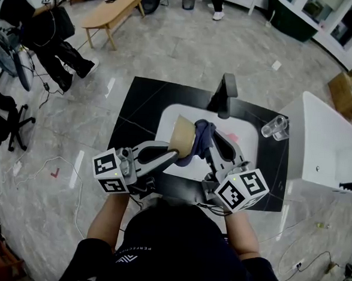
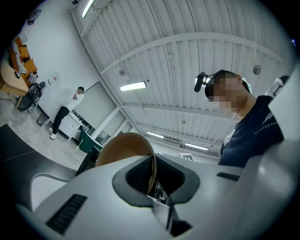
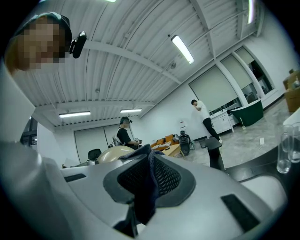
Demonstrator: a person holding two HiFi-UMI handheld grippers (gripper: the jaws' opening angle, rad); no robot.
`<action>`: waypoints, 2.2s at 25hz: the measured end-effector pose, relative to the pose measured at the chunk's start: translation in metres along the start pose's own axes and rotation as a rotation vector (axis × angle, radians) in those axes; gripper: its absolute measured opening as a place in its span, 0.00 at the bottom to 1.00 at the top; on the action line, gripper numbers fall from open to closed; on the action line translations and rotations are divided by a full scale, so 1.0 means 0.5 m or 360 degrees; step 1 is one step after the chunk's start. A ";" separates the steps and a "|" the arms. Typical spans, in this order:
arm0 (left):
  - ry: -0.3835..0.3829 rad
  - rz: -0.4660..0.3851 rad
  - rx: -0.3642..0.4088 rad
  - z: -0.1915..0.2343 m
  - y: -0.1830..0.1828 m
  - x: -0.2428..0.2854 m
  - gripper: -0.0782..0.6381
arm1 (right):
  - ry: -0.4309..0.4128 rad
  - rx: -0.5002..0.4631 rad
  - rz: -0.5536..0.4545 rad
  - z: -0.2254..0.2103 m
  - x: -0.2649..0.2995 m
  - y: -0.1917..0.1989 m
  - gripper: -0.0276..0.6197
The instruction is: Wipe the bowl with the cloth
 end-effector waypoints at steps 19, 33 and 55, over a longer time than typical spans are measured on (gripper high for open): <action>-0.0050 -0.0124 -0.0040 0.011 -0.010 0.007 0.13 | -0.0093 -0.0002 0.0108 0.002 0.006 0.014 0.13; -0.0191 -0.0073 0.0007 0.023 -0.013 0.001 0.13 | -0.0240 0.0096 0.0172 0.006 0.015 0.020 0.13; -0.0468 0.0121 0.0108 0.036 -0.006 0.001 0.13 | -0.0210 0.0171 0.0120 -0.003 0.007 0.015 0.13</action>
Point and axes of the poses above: the fingertips, and each gripper's own axes: x forward along the fingers, z to its left, y out of its underside, the point moved 10 cm from there along -x, backward along the fingers, and after that the axes turned 10 degrees about z, right-handed, at the moved point
